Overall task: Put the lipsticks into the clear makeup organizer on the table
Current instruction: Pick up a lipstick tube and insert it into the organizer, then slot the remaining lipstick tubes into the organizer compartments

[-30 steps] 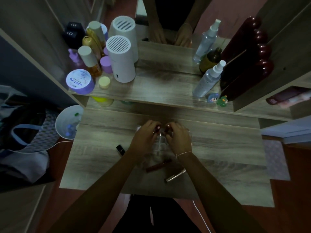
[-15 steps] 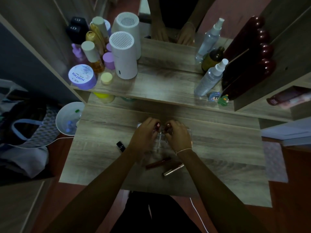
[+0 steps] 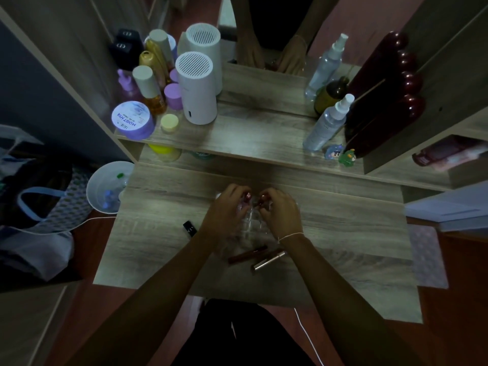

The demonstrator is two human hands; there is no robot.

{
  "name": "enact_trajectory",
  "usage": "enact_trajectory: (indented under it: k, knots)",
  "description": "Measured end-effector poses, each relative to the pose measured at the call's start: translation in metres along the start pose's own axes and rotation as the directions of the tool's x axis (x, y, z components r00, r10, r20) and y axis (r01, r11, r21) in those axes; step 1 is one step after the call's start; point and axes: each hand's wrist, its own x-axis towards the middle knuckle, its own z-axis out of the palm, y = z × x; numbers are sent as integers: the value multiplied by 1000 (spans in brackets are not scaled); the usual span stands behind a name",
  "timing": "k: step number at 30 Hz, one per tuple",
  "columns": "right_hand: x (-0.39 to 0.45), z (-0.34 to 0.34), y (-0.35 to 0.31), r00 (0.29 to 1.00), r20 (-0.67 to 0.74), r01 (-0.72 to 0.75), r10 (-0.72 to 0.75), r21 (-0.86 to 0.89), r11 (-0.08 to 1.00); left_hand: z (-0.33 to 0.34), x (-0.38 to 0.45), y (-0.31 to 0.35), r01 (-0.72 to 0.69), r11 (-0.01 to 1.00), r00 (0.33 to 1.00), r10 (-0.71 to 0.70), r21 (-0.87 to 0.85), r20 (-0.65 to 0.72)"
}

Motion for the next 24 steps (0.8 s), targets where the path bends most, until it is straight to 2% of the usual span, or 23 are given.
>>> enact_trajectory:
  k: [9, 16, 18, 21, 24]
  knots:
    - [-17, -25, 8, 994, -94, 60, -55, 54, 997, -10, -14, -1, -71, 997, 995, 71, 1, -68]
    - [-42, -48, 26, 963, -269, 25, 1, 95, 995, -7, -35, 4, -67, 996, 992, 73, 62, -103]
    - [-50, -52, 30, 949, -311, -11, 51, 129, 992, -3, -44, 10, -133, 990, 984, 138, 52, -112]
    - [-63, -51, 41, 922, -370, -50, 117, 185, 981, 11, -56, 16, -239, 967, 968, 244, 86, -62]
    - [-76, -46, 50, 904, -388, -100, 179, 213, 972, 32, -70, 22, -209, 978, 974, 208, 0, 86]
